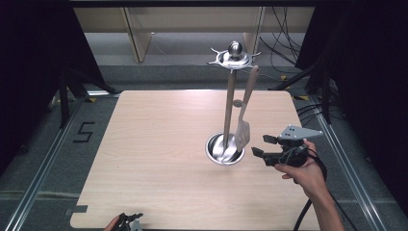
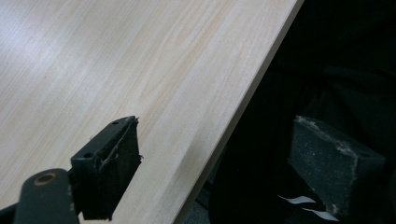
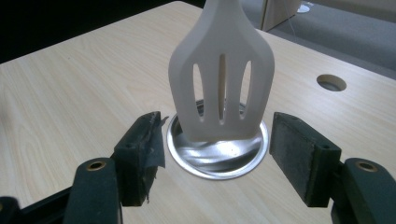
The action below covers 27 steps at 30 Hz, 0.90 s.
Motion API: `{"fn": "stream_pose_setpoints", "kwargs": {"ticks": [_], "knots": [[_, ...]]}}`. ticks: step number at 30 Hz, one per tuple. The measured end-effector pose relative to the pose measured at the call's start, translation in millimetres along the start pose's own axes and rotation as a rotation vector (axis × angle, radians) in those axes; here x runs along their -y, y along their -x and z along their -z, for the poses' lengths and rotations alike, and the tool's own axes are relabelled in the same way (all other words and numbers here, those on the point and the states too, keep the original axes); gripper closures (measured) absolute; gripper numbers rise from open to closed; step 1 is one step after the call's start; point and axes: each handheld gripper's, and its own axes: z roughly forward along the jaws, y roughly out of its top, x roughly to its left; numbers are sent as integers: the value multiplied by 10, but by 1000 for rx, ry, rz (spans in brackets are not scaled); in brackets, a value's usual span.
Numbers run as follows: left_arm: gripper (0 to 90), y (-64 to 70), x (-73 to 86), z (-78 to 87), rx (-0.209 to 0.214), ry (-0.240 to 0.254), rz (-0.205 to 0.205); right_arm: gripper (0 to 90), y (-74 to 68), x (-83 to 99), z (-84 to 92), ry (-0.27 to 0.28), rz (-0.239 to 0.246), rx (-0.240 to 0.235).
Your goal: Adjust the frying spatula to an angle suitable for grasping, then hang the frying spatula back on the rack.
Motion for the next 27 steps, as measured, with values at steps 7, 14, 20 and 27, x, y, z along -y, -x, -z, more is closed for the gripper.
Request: {"fn": "stream_pose_setpoints", "kwargs": {"ticks": [7, 14, 20, 27], "knots": [[155, -6, 12, -7, 9, -1, 10, 342, -25, 78, -58, -22, -9, -11], [155, -1, 2, 9, 1, 4, 1, 343, -60, 173, -136, -58, 6, -26], [155, 7, -2, 5, 9, 8, 0, 339, -86, 247, -167, -82, 3, -44], [155, 7, 2, 12, 0, 3, -3, 337, -95, 309, -164, -96, -21, -33]]}}
